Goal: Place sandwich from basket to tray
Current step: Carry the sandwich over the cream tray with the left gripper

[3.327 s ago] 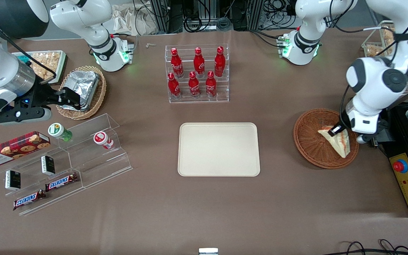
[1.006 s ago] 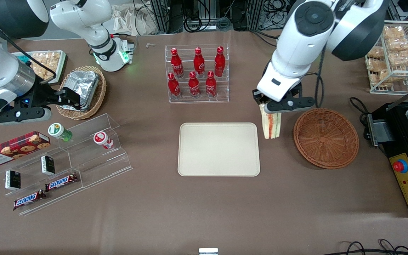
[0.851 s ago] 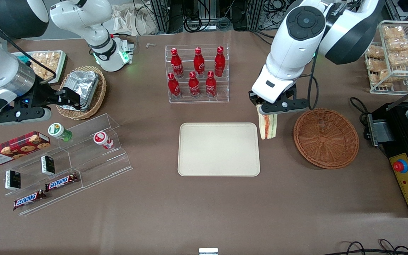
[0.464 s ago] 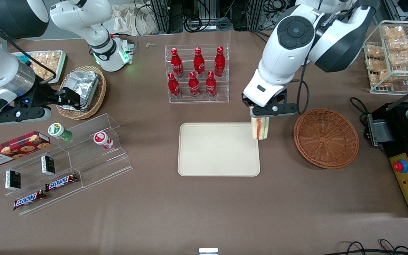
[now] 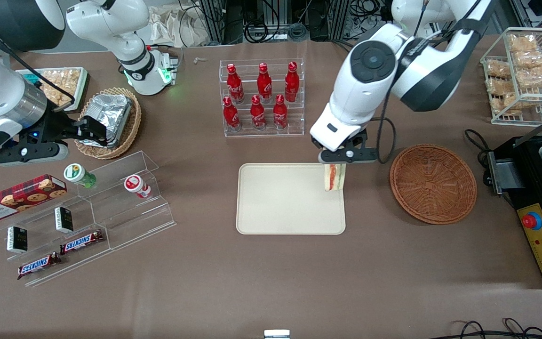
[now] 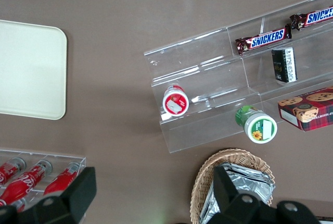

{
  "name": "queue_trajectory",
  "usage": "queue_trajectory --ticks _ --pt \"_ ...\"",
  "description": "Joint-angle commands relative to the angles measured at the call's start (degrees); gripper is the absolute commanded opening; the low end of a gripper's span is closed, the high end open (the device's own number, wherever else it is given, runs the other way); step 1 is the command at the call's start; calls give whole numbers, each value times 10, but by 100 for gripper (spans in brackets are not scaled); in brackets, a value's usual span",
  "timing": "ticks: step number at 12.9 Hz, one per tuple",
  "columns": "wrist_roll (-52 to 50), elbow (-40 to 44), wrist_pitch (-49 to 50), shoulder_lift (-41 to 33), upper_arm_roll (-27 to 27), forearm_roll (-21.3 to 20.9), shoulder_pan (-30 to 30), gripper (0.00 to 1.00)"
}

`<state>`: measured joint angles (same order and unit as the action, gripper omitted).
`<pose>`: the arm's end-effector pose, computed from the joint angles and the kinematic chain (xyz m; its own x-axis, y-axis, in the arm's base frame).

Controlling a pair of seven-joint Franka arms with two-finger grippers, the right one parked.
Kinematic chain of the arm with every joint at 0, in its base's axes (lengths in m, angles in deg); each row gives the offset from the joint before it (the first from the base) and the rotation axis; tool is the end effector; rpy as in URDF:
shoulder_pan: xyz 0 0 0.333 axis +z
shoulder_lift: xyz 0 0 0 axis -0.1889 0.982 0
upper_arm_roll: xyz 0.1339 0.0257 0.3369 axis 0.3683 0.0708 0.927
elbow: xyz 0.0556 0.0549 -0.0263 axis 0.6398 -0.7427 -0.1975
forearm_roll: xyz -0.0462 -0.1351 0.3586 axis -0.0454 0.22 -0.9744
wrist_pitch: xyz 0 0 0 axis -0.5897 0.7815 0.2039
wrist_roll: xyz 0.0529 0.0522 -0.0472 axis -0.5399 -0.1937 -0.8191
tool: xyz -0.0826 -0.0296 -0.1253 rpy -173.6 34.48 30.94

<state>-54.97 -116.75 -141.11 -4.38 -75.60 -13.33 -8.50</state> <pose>0.5189 -0.3624 0.4922 0.9984 0.0145 -0.0546 0.0153 -0.9998 0.0139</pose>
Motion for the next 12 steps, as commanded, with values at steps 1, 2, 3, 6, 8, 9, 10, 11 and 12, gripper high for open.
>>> queue_trajectory --ticks 1,2,3,6,8,9,10,11,12 --pt "-15 19 -17 38 -3 -23 -20 0" --pt "-15 16 -26 47 -3 -24 -24 0" --pt "-16 15 -30 58 -3 -38 -30 0" --pt "-18 12 -38 115 -3 -104 -36 0" --pt "-18 -9 -73 127 1 -123 -40 0" --pt "-18 -24 -96 130 4 -129 -37 0" --pt "-16 -34 -113 135 9 -130 -34 0" --pt "-15 -41 -127 137 22 -130 -35 0" --pt "-15 -49 -138 148 26 -130 -35 0"
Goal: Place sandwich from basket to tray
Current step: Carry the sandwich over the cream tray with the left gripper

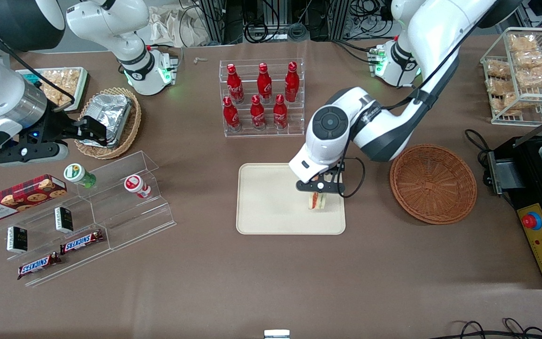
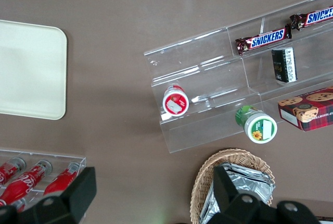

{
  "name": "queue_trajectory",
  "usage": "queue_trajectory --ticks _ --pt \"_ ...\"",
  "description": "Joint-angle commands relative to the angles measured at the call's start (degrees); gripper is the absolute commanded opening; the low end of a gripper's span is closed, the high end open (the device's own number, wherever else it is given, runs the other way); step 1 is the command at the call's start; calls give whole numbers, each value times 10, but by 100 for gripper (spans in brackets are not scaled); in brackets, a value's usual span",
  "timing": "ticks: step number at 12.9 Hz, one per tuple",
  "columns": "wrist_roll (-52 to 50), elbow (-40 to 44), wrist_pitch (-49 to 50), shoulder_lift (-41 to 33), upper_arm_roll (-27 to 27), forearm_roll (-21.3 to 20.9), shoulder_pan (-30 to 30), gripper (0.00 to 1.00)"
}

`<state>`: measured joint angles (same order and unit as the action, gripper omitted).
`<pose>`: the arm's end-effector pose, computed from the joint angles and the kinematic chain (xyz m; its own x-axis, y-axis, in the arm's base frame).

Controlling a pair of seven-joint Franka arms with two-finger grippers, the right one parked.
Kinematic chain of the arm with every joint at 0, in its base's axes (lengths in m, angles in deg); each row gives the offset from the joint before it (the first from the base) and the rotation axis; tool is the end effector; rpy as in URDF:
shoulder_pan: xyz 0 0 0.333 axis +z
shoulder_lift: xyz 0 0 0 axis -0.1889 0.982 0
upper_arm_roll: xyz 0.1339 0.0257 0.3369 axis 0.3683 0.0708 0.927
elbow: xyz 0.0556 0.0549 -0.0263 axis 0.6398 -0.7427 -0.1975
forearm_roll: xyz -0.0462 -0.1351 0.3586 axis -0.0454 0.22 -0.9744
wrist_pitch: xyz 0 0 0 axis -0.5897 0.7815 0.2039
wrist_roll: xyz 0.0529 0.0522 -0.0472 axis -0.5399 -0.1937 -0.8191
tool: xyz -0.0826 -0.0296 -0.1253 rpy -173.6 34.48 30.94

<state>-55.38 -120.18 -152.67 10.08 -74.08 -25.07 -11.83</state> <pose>0.5524 -0.3842 0.3418 0.9931 -0.0922 -0.0728 -0.0938 -0.9954 -0.0184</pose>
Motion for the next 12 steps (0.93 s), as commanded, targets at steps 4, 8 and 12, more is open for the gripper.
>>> queue_trajectory --ticks 4,8,12 --pt "-13 -50 -93 26 41 -40 -4 0" --pt "-13 -53 -121 52 52 -63 -5 10" --pt "-12 -52 -132 66 57 -85 -5 61"
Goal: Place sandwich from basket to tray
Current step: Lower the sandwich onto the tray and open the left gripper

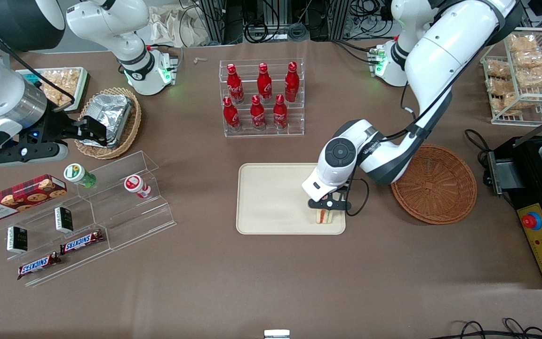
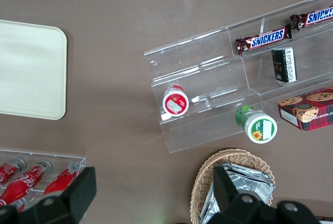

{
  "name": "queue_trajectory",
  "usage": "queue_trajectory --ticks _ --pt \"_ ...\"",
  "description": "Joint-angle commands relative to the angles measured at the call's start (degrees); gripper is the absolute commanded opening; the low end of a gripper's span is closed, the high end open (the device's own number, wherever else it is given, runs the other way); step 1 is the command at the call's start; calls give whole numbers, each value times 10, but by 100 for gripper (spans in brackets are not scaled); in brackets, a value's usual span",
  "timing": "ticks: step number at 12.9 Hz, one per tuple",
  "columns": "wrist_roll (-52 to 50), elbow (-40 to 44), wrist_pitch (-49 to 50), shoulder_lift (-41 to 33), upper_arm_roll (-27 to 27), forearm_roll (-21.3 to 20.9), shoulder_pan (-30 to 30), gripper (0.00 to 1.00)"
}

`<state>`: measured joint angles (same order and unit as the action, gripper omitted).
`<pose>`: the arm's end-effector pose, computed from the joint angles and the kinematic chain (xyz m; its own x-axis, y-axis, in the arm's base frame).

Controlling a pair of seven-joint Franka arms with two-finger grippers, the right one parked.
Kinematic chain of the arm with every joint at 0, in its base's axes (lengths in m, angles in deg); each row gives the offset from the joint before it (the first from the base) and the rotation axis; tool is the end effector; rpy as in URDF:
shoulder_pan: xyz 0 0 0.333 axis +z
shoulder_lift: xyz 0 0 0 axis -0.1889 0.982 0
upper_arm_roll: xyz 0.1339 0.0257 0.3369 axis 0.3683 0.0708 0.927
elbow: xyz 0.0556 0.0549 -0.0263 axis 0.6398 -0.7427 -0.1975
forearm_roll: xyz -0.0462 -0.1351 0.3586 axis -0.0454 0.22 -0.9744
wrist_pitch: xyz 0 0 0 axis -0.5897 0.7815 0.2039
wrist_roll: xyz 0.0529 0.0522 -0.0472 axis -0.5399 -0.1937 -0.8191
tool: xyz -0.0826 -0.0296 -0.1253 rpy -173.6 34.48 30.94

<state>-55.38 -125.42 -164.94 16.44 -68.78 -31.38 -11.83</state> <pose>0.5737 -0.3537 0.2396 0.9935 -0.1054 -0.0426 -0.1064 -0.9941 -0.0220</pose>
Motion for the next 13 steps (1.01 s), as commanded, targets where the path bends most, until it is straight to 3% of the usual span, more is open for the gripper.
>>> queue_trajectory --ticks 1,6,9,13 --pt "-14 1 -10 3 5 -22 -5 98" --pt "-66 9 -4 -12 2 -14 -3 100" --pt "-90 23 20 -58 -1 -13 -1 100" --pt "-82 33 61 -155 -2 48 35 100"
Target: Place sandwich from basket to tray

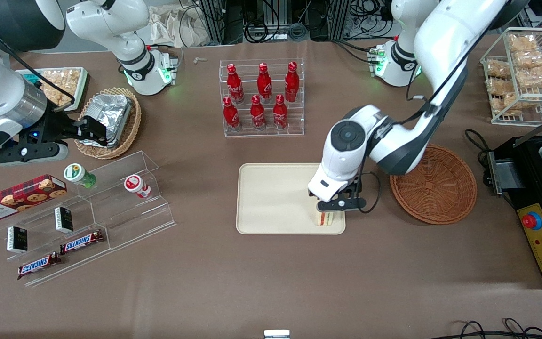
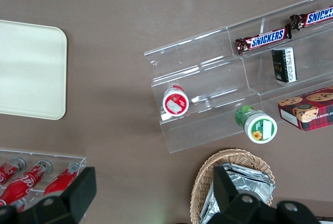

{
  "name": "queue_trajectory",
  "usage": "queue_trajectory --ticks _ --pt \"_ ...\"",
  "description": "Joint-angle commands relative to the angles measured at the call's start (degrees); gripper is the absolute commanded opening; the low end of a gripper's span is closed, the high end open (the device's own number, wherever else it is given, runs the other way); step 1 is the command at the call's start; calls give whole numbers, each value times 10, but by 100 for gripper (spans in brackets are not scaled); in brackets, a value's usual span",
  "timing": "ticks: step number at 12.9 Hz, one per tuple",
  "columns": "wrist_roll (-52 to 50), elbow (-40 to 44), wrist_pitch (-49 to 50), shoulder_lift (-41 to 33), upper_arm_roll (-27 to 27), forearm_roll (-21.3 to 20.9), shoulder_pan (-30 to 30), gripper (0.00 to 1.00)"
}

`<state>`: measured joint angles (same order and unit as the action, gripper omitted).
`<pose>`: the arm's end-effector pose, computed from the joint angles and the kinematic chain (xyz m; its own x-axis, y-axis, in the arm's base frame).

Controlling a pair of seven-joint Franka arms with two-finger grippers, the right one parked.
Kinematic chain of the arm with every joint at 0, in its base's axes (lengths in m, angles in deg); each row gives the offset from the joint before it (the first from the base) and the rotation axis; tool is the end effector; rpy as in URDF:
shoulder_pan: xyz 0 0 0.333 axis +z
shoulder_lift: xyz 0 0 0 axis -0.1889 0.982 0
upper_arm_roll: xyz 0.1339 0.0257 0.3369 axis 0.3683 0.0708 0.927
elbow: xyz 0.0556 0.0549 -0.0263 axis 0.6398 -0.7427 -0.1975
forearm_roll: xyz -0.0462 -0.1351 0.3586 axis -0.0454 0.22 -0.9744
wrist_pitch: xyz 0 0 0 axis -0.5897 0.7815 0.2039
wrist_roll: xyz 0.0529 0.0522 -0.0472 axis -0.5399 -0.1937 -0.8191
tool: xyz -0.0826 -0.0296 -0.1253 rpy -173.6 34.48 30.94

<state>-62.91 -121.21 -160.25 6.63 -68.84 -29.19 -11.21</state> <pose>0.5969 -0.3435 0.3641 0.9901 0.0848 0.1119 0.0873 -0.9960 -0.0178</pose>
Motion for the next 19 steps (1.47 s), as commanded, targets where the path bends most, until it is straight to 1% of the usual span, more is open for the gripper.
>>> queue_trajectory --ticks 1,3,4,5,6,7,8,9,10,14,17,19 --pt "-6 -10 15 -79 -1 34 39 100" --pt "0 -12 20 -114 -1 59 62 100" --pt "47 -12 43 -138 6 89 62 100" --pt "118 -9 67 -161 31 141 60 100" --pt "185 -12 91 -196 85 192 45 100" --pt "242 -17 121 -229 145 229 9 100" --pt "282 -19 153 -255 207 244 -23 100" --pt "321 -19 178 -279 250 259 -43 100" --pt "369 -20 202 -300 274 272 -43 100" --pt "536 -20 269 -329 332 276 -16 100" --pt "646 -15 298 -324 383 262 -14 100" --pt "687 -9 297 -320 412 248 -14 100"
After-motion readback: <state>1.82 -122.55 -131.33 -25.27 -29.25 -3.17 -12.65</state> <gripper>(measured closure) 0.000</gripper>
